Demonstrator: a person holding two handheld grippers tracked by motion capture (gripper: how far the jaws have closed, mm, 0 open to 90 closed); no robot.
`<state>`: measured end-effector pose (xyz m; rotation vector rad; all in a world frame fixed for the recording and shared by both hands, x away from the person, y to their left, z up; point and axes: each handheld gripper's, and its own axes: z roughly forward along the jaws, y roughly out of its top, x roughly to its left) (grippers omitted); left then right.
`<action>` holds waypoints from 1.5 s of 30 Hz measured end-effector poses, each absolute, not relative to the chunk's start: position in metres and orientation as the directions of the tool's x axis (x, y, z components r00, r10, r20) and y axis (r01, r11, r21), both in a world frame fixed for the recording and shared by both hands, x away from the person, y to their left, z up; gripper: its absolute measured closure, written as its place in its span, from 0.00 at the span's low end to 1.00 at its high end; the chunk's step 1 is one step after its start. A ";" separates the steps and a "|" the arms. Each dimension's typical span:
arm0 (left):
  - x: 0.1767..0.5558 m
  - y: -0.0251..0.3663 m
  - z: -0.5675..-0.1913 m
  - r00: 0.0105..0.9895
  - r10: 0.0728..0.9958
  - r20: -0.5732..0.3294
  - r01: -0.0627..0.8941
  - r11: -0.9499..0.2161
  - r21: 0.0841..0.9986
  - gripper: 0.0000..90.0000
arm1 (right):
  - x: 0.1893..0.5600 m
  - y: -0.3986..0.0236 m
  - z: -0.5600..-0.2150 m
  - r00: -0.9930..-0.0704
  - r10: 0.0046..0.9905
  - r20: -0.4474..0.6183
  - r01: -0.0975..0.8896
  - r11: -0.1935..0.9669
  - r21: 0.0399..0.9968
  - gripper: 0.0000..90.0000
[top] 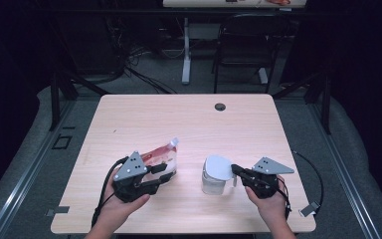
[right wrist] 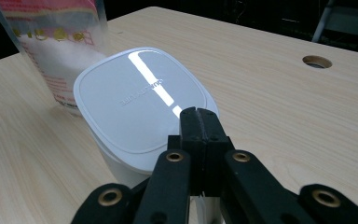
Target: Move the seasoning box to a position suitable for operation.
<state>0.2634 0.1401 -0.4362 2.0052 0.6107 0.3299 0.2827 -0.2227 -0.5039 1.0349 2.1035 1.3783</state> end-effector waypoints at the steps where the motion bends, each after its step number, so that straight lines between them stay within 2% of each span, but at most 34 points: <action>1: 0.263 0.138 -0.437 0.839 0.544 -0.022 0.281 -0.398 0.873 0.73 | 0.283 -0.223 -0.504 -0.635 0.771 0.052 0.356 0.232 0.905 1.00; 7: 0.262 0.123 -0.444 0.853 0.521 -0.010 0.270 -0.425 0.864 0.76 | 0.283 -0.223 -0.505 -0.632 0.773 0.055 0.355 0.225 0.908 1.00; 22: 0.269 0.086 -0.468 0.868 0.496 -0.031 0.281 -0.439 0.853 0.94 | 0.283 -0.224 -0.505 -0.633 0.772 0.063 0.362 0.222 0.905 1.00; 31: 0.275 0.075 -0.477 0.867 0.496 -0.038 0.292 -0.446 0.846 1.00 | 0.283 -0.224 -0.505 -0.631 0.773 0.064 0.361 0.220 0.906 1.00; 45: 0.284 0.053 -0.485 0.871 0.488 -0.055 0.306 -0.450 0.839 1.00 | 0.283 -0.226 -0.506 -0.629 0.774 0.068 0.366 0.218 0.905 1.00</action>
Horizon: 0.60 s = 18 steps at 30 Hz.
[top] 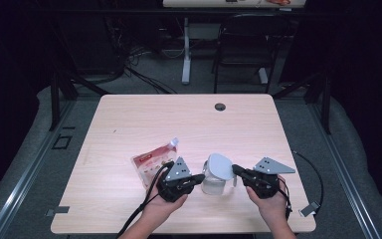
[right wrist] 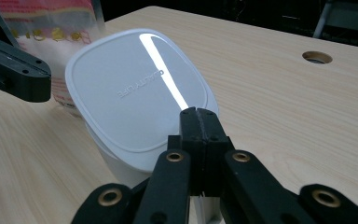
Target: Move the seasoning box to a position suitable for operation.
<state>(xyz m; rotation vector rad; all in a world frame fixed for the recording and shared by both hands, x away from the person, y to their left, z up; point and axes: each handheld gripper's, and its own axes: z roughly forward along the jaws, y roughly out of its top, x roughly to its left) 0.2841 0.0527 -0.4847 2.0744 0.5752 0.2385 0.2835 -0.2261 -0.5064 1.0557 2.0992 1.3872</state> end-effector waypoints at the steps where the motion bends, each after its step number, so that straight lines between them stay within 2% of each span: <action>1: 0.285 0.051 -0.485 0.871 0.488 -0.054 0.305 -0.452 0.838 1.00 | 0.284 -0.226 -0.507 -0.628 0.775 0.074 0.370 0.214 0.904 1.00; 18: 0.289 0.034 -0.485 0.878 0.474 -0.069 0.299 -0.429 0.853 1.00 | 0.285 -0.226 -0.511 -0.626 0.777 0.067 0.390 0.237 0.890 1.00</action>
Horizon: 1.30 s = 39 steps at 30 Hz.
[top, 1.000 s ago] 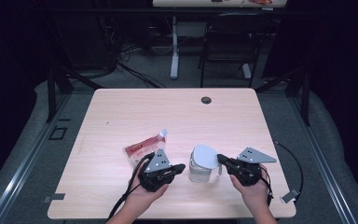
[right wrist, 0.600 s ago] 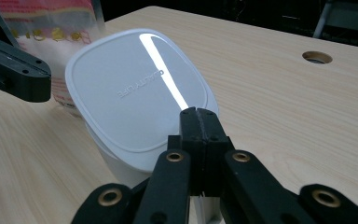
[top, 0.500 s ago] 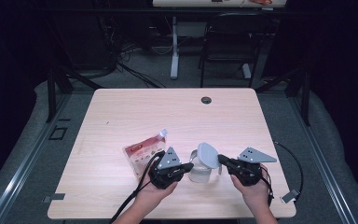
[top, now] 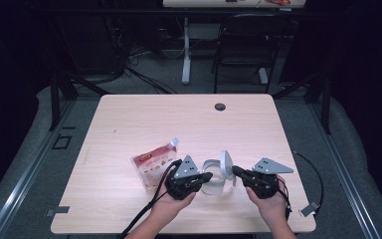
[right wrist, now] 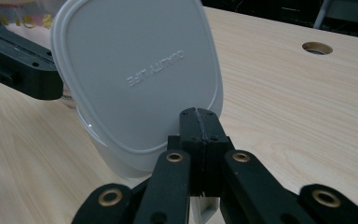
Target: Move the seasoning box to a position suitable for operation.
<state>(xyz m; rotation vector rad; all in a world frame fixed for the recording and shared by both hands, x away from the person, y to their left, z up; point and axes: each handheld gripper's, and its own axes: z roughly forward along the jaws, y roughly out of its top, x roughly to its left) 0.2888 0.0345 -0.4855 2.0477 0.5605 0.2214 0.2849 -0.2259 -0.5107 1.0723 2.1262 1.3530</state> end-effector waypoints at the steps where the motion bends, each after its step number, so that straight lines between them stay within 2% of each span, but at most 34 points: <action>1: 0.289 0.034 -0.485 0.879 0.471 -0.070 0.296 -0.425 0.855 1.00 | 0.285 -0.226 -0.511 -0.625 0.778 0.062 0.391 0.243 0.888 1.00; 30: 0.286 0.008 -0.481 0.903 0.425 -0.066 0.267 -0.434 0.861 1.00 | 0.285 -0.230 -0.514 -0.627 0.775 0.078 0.404 0.238 0.883 1.00; 39: 0.286 0.002 -0.480 0.906 0.418 -0.073 0.270 -0.435 0.859 1.00 | 0.285 -0.239 -0.514 -0.606 0.790 0.096 0.408 0.205 0.890 1.00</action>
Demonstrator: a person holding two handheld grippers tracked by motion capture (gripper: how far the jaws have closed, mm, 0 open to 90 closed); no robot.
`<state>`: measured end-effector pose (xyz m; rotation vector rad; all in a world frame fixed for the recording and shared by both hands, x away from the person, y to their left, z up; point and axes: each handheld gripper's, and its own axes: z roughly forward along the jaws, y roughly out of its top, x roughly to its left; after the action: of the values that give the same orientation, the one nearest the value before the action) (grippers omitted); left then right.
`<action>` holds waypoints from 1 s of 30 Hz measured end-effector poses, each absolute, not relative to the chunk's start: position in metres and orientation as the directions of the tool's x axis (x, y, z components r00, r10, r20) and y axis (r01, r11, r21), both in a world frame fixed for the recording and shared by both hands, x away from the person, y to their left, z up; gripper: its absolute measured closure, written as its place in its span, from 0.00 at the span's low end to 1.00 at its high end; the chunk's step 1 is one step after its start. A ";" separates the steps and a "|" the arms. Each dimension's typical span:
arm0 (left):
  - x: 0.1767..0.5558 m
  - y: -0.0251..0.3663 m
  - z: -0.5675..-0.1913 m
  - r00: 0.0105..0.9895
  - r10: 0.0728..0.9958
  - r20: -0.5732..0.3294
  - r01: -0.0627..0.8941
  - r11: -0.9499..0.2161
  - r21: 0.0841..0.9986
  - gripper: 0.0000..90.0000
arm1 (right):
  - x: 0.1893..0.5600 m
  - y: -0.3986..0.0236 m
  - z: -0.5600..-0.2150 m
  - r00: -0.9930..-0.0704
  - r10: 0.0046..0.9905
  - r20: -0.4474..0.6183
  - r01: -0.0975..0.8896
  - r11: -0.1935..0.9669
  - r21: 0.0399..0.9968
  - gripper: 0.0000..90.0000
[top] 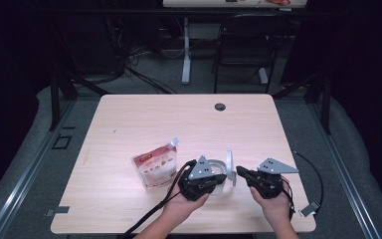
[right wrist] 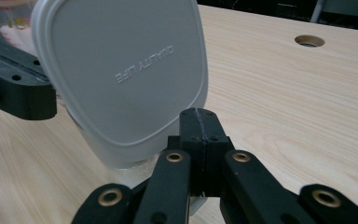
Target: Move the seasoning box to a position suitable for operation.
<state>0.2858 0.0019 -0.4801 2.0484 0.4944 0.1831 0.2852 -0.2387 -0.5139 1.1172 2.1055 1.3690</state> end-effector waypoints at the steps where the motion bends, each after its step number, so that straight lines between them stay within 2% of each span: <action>1: 0.285 0.001 -0.480 0.907 0.415 -0.069 0.265 -0.438 0.859 1.00 | 0.286 -0.240 -0.514 -0.603 0.792 0.094 0.409 0.206 0.889 1.00; 14: 0.282 0.007 -0.479 0.907 0.414 -0.071 0.270 -0.446 0.853 1.00 | 0.286 -0.246 -0.515 -0.584 0.806 0.103 0.418 0.189 0.889 1.00; 30: 0.277 0.056 -0.474 0.878 0.471 -0.083 0.311 -0.431 0.847 0.95 | 0.284 -0.254 -0.518 -0.579 0.808 0.107 0.423 0.185 0.887 0.97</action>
<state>0.2774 0.0563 -0.4736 2.0530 0.5665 0.2026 0.2843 -0.2535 -0.5181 1.1573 2.0810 1.3596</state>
